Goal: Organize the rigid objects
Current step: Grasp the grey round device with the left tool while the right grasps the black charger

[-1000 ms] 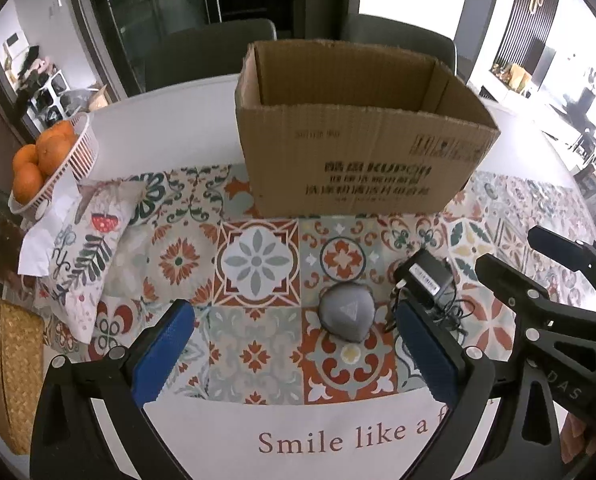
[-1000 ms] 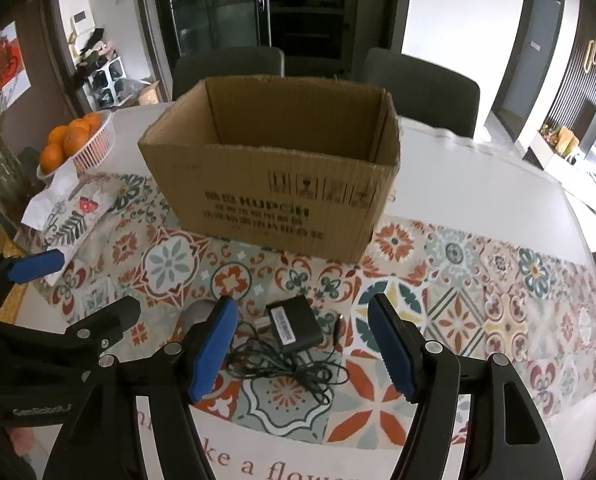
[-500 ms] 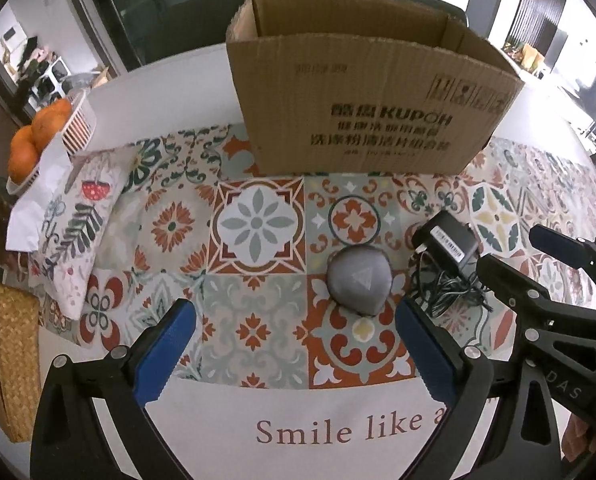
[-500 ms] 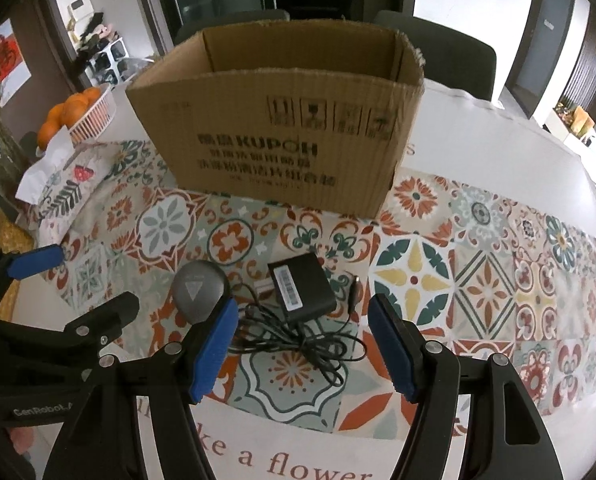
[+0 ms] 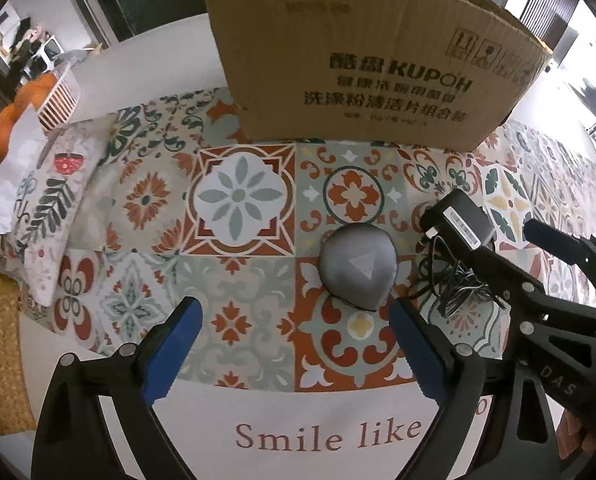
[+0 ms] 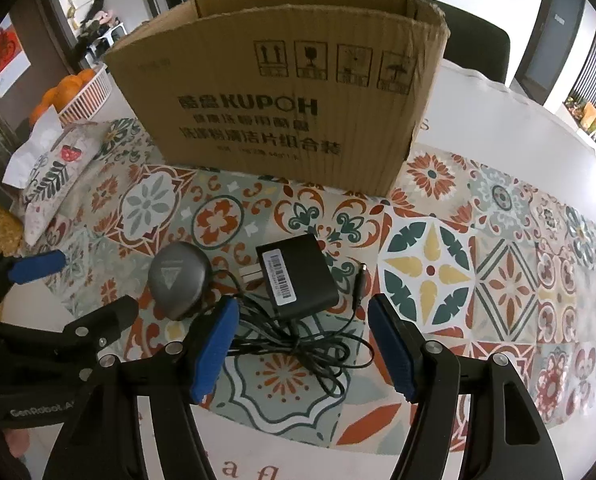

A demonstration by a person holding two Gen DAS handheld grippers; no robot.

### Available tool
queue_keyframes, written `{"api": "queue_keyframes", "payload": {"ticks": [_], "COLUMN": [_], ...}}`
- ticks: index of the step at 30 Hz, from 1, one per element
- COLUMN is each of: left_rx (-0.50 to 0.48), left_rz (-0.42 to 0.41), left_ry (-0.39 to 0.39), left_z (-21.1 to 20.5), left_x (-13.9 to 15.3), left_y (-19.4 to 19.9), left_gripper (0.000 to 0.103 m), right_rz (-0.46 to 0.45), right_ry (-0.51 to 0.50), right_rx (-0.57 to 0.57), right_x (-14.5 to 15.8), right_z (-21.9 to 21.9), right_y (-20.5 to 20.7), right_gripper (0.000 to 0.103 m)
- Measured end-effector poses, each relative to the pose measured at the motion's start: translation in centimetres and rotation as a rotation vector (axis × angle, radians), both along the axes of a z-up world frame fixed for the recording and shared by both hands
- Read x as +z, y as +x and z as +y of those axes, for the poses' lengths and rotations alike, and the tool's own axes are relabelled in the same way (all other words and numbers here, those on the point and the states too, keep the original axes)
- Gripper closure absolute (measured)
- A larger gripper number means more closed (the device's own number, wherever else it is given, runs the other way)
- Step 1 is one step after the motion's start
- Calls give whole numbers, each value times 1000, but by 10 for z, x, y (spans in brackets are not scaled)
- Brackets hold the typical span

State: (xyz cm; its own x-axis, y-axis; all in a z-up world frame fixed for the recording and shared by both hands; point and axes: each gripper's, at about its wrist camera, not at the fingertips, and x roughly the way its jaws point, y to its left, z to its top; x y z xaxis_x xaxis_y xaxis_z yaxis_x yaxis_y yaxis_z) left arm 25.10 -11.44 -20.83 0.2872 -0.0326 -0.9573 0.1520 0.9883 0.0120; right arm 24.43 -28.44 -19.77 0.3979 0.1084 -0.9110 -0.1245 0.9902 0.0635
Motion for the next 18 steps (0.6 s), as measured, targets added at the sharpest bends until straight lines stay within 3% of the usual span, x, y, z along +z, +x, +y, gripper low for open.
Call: {"api": "queue_keyframes", "payload": {"ticks": [18], "left_rx": [-31], "left_rz": [66], "left_ry": [-37], "left_z": [-15], "left_x": [-23], "left_y": [16], "left_gripper": [12], "right_rz": [17], "right_ry": [61], "right_rx": [-1], "right_x": [-30], "right_z": [-12], "right_y": [20], "right_gripper": [40]}}
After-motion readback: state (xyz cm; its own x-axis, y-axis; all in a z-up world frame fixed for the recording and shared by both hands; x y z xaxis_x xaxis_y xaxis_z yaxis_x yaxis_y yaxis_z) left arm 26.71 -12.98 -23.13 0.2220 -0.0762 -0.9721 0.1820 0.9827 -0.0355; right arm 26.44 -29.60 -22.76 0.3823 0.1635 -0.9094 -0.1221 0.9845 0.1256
